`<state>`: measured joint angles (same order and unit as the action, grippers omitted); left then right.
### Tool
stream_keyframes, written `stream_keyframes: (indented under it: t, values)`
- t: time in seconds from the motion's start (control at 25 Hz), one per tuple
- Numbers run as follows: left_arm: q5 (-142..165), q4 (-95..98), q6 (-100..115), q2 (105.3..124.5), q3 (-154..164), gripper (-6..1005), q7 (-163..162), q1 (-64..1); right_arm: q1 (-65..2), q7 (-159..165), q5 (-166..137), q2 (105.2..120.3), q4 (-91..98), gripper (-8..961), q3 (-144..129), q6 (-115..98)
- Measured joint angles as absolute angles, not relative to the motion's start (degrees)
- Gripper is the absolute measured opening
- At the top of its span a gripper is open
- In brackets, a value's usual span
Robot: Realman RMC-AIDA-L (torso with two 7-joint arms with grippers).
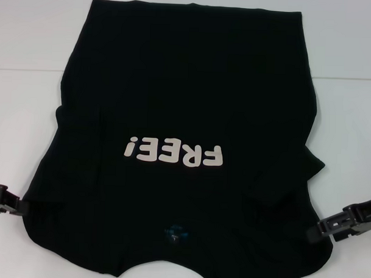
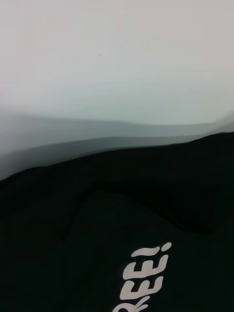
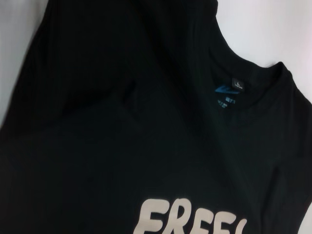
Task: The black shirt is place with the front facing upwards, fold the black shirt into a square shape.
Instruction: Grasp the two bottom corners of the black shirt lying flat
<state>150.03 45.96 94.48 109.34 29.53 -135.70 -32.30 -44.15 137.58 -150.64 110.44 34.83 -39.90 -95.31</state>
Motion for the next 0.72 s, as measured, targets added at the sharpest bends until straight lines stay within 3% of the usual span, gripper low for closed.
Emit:
stream_keyframes:
  t: [0.72]
  values:
    - [150.03,45.96,94.28,109.53,29.53,54,-135.55,-32.25,-45.38,138.15,-150.73,111.90,33.90,941,-43.48,-93.00]
